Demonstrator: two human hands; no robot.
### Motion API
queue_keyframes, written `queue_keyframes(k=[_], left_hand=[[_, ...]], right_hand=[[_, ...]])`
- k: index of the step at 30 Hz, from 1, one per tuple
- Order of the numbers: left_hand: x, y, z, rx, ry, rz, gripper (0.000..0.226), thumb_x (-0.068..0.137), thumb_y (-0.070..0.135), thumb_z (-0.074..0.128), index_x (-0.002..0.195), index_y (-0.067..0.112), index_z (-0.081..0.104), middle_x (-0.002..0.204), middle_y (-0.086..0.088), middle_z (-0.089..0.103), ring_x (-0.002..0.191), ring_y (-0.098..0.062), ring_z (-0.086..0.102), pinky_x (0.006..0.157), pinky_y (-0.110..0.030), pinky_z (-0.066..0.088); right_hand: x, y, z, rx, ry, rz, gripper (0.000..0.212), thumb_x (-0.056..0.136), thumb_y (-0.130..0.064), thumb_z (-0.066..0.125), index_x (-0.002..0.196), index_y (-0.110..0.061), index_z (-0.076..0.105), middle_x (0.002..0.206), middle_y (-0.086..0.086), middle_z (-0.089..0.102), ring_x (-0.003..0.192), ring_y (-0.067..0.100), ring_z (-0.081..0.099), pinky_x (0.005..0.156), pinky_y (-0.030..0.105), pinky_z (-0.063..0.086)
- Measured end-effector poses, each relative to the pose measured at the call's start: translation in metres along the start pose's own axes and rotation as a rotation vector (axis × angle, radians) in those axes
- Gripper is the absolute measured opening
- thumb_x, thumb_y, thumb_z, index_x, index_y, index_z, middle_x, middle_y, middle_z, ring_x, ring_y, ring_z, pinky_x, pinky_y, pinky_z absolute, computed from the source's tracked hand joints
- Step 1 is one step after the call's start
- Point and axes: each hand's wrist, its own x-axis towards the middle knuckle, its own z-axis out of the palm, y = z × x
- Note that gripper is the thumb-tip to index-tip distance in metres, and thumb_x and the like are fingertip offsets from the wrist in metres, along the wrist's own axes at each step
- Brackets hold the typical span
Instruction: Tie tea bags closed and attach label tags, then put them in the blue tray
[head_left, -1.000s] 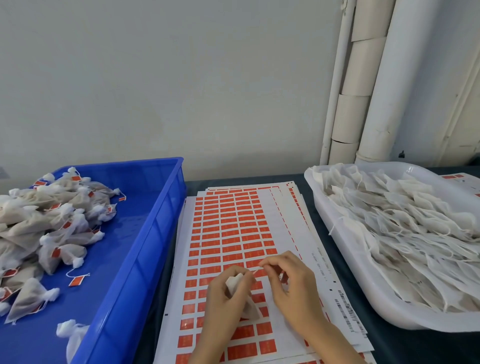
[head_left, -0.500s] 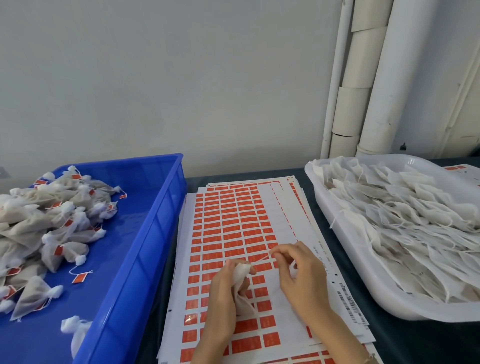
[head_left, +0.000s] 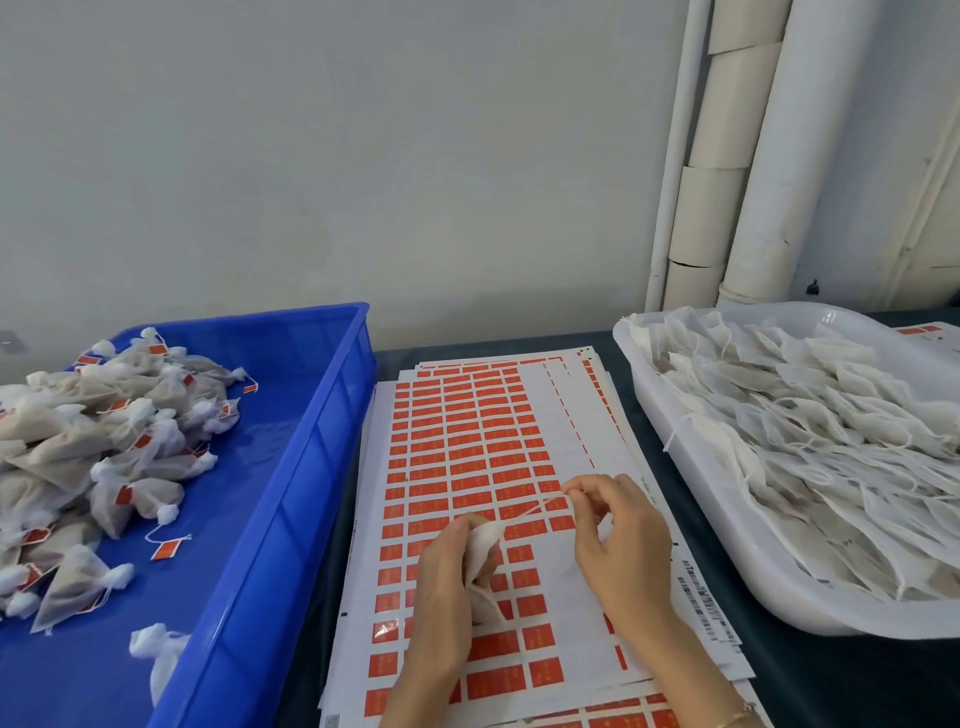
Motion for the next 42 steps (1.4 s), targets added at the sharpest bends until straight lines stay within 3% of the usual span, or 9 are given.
queue_keyframes(k=[2, 5, 10, 15, 19, 26, 30, 33, 42], left_hand=[[-0.002, 0.0, -0.002, 0.026, -0.061, 0.016, 0.025, 0.093, 0.04, 0.049, 0.1, 0.022, 0.065, 0.108, -0.004, 0.066, 0.099, -0.019, 0.062, 0.087, -0.033, 0.053], [-0.005, 0.002, 0.0, 0.068, -0.049, -0.051, 0.001, 0.095, 0.03, 0.055, 0.094, 0.031, 0.056, 0.101, 0.014, 0.058, 0.089, -0.01, 0.058, 0.059, -0.008, 0.048], [-0.004, 0.012, 0.0, -0.1, -0.086, -0.073, 0.029, 0.068, 0.048, 0.06, 0.077, 0.023, 0.073, 0.08, 0.005, 0.072, 0.08, -0.02, 0.068, 0.065, -0.023, 0.052], [-0.003, 0.012, -0.003, -0.252, -0.141, -0.132, 0.047, 0.066, 0.045, 0.066, 0.105, 0.02, 0.066, 0.094, 0.001, 0.072, 0.084, -0.017, 0.07, 0.065, -0.022, 0.054], [0.002, 0.017, -0.007, -0.252, -0.251, -0.025, 0.036, 0.076, 0.042, 0.067, 0.087, 0.007, 0.068, 0.086, -0.012, 0.069, 0.073, -0.014, 0.066, 0.073, -0.021, 0.052], [0.005, 0.016, -0.008, -0.383, -0.078, -0.003, 0.035, 0.083, 0.041, 0.055, 0.101, 0.016, 0.073, 0.108, -0.003, 0.07, 0.104, -0.019, 0.066, 0.089, -0.033, 0.049], [0.005, 0.01, -0.01, -0.188, 0.104, 0.093, 0.033, 0.09, 0.046, 0.051, 0.104, 0.024, 0.071, 0.099, 0.003, 0.072, 0.096, -0.017, 0.069, 0.081, -0.032, 0.056], [0.003, 0.004, -0.004, 0.149, 0.183, 0.241, 0.018, 0.087, 0.047, 0.052, 0.09, 0.037, 0.067, 0.084, 0.018, 0.069, 0.085, -0.001, 0.065, 0.064, -0.005, 0.048], [0.008, -0.01, -0.001, 0.519, 0.198, 0.488, 0.035, 0.081, 0.014, 0.071, 0.107, 0.036, 0.064, 0.112, 0.031, 0.051, 0.11, 0.017, 0.044, 0.089, -0.006, 0.033]], right_hand=[[0.0, -0.001, -0.002, 0.054, 0.029, -0.004, 0.01, 0.085, -0.015, 0.07, 0.094, -0.018, 0.07, 0.088, -0.011, 0.064, 0.07, 0.004, 0.059, 0.068, 0.007, 0.04], [0.001, -0.003, -0.005, 0.121, 0.119, 0.01, 0.009, 0.085, -0.014, 0.068, 0.093, -0.018, 0.069, 0.085, -0.012, 0.062, 0.071, 0.006, 0.06, 0.067, 0.007, 0.041], [0.002, -0.003, -0.006, 0.134, 0.138, 0.05, 0.01, 0.087, -0.012, 0.067, 0.094, -0.018, 0.07, 0.085, -0.008, 0.063, 0.073, 0.006, 0.06, 0.067, 0.011, 0.042], [0.002, -0.002, -0.006, 0.069, 0.169, 0.05, 0.009, 0.087, -0.013, 0.067, 0.095, -0.017, 0.07, 0.084, -0.006, 0.062, 0.07, 0.007, 0.058, 0.063, 0.009, 0.038], [0.001, -0.004, -0.005, 0.021, 0.189, 0.025, 0.009, 0.086, -0.013, 0.068, 0.095, -0.017, 0.07, 0.084, -0.005, 0.063, 0.067, 0.007, 0.056, 0.062, 0.009, 0.037], [-0.002, 0.002, 0.001, 0.01, -0.227, 0.034, 0.011, 0.089, -0.025, 0.065, 0.101, -0.026, 0.066, 0.095, -0.017, 0.059, 0.081, 0.001, 0.059, 0.074, 0.008, 0.046], [-0.006, -0.002, 0.005, 0.063, -0.463, -0.056, 0.013, 0.091, -0.033, 0.061, 0.104, -0.032, 0.063, 0.105, -0.026, 0.056, 0.094, -0.005, 0.058, 0.086, 0.002, 0.041], [-0.006, -0.006, 0.004, 0.128, -0.487, -0.053, 0.012, 0.09, -0.028, 0.064, 0.096, -0.038, 0.06, 0.101, -0.025, 0.058, 0.093, -0.005, 0.059, 0.084, -0.001, 0.04], [-0.01, -0.017, 0.003, 0.338, -0.627, -0.061, 0.021, 0.088, -0.028, 0.066, 0.085, -0.049, 0.061, 0.09, -0.027, 0.064, 0.095, -0.003, 0.059, 0.079, 0.007, 0.047]])
